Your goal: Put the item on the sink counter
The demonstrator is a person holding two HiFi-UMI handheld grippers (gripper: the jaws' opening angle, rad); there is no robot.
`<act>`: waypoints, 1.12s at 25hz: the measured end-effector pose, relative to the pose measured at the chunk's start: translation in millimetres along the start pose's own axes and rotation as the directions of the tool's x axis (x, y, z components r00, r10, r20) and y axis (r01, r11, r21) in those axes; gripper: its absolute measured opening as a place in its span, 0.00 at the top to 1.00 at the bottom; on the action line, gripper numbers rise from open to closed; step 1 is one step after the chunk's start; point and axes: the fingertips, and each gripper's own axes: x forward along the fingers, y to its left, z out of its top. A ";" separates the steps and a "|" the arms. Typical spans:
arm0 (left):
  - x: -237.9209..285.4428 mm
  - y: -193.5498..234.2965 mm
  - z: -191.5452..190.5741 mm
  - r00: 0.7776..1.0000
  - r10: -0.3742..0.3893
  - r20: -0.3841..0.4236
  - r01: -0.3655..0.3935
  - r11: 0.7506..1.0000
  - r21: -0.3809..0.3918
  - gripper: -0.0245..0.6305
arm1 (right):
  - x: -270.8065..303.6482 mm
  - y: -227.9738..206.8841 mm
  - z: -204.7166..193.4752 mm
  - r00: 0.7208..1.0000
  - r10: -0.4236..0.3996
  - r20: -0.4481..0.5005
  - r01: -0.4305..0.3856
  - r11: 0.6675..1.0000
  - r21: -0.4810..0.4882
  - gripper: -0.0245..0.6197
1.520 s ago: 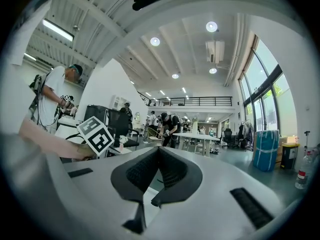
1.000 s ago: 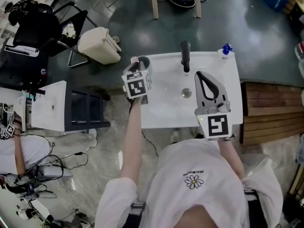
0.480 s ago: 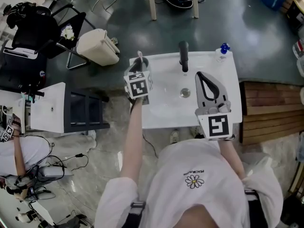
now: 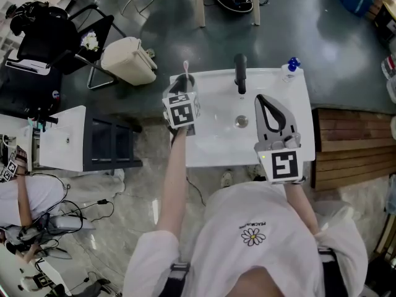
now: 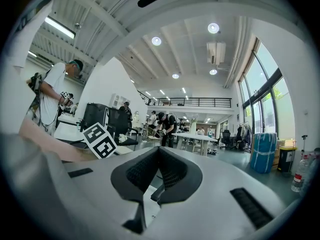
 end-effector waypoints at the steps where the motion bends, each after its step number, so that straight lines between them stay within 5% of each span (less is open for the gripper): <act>1: -0.9 -0.4 1.1 1.000 0.001 0.002 -0.001 1.000 -0.001 0.83 | -0.2 -0.1 0.6 1.000 0.001 0.001 -0.001 1.000 -0.003 0.95; 10: -16.4 2.9 39.3 0.997 0.024 0.079 -0.025 1.000 0.009 0.84 | 1.2 0.5 6.2 1.000 0.006 0.026 -0.006 1.000 0.002 0.95; 15: -45.7 2.4 85.9 0.979 0.042 0.200 -0.048 0.998 0.029 0.90 | 2.8 1.4 12.0 0.999 0.008 0.046 -0.008 1.000 -0.002 0.95; 23: -116.1 -20.9 160.5 0.903 0.015 0.430 -0.064 0.993 0.101 0.94 | 3.8 0.4 23.0 0.997 0.009 0.079 -0.008 1.000 -0.014 0.95; 28: -172.5 -45.8 185.2 0.833 -0.011 0.554 -0.068 0.990 0.121 0.94 | 0.5 -3.3 29.5 0.995 0.004 0.097 -0.002 1.000 -0.018 0.95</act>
